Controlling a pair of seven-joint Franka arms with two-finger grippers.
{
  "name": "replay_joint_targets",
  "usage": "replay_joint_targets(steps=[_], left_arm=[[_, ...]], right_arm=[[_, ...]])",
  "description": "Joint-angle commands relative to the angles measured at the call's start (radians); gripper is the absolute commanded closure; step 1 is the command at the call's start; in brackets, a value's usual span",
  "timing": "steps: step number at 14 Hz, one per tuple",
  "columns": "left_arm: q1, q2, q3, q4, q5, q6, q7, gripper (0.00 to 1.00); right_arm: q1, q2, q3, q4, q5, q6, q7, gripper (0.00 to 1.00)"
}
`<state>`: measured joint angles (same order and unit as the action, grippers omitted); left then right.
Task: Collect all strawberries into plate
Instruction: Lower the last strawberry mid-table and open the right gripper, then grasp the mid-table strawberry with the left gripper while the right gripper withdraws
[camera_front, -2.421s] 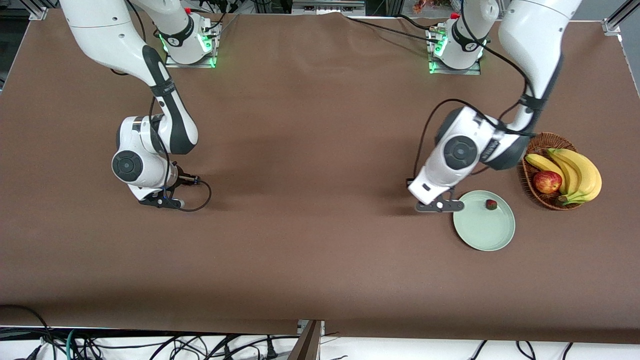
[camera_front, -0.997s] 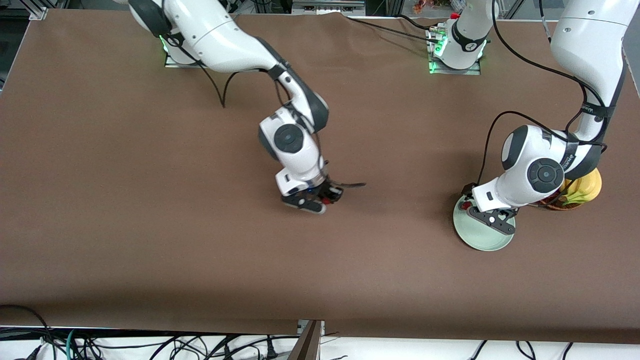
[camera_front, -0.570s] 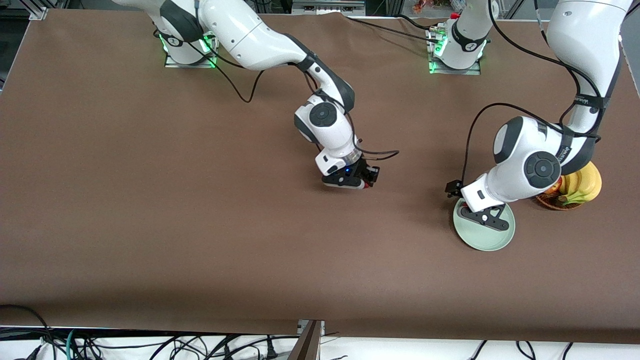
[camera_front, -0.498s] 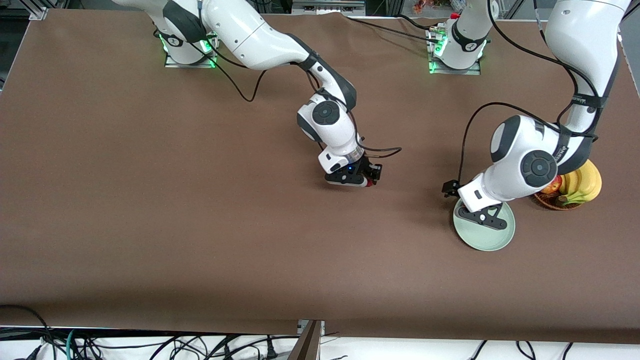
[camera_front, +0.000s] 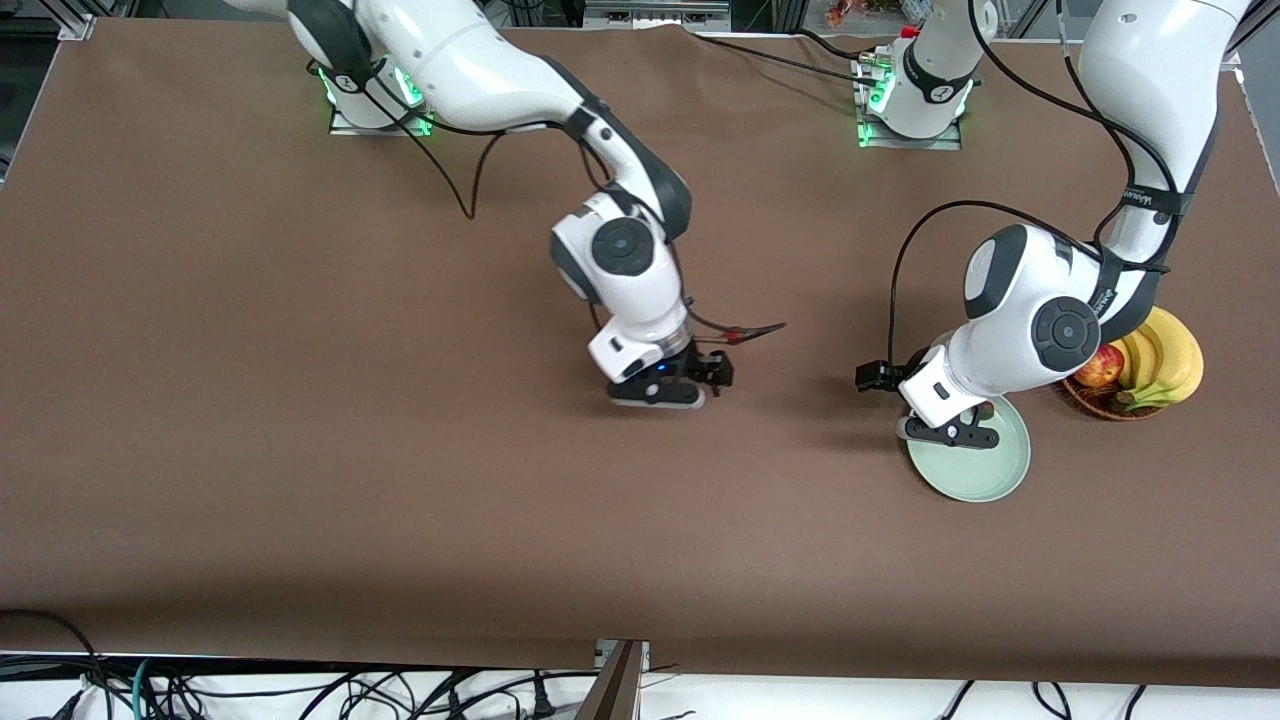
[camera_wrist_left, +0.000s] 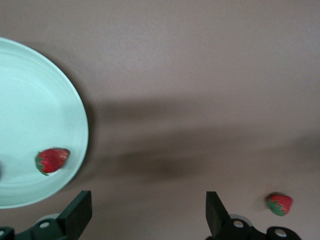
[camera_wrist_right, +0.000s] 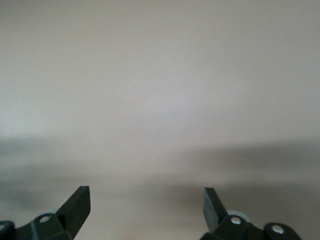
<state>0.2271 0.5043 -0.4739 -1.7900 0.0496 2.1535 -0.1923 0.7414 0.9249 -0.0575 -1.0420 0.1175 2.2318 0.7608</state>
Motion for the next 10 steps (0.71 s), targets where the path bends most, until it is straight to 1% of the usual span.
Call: replay_joint_targets(steps=[1,3,6,7,8,9,10], left_arm=[[-0.075,-0.003,0.0,-0.003,-0.027,0.009,-0.164,0.0],[-0.132,0.011,0.0,-0.02,-0.027,0.054,-0.371,0.0],[-0.245,0.019,0.001,-0.057,-0.014,0.127,-0.569,0.0],[-0.29,0.025,0.004,-0.065,-0.004,0.149,-0.62,0.0],[-0.331,0.029,0.009,-0.081,0.022,0.182,-0.663,0.0],[-0.35,0.043,0.009,-0.104,0.076,0.222,-0.718,0.0],[-0.356,0.057,0.008,-0.129,0.14,0.265,-0.778,0.0]], right_arm=[[-0.111,-0.07,0.013,-0.023,0.004,-0.144,-0.196,0.0],[-0.195,-0.098,0.011,-0.024,0.001,-0.229,-0.337,0.0],[-0.305,-0.152,-0.001,-0.024,-0.004,-0.409,-0.521,0.0],[-0.326,-0.164,-0.024,-0.024,-0.004,-0.461,-0.561,0.0],[-0.333,-0.187,-0.06,-0.024,-0.004,-0.509,-0.589,0.0],[-0.336,-0.207,-0.106,-0.024,-0.004,-0.558,-0.618,0.0],[-0.338,-0.219,-0.136,-0.024,-0.004,-0.589,-0.653,0.0]])
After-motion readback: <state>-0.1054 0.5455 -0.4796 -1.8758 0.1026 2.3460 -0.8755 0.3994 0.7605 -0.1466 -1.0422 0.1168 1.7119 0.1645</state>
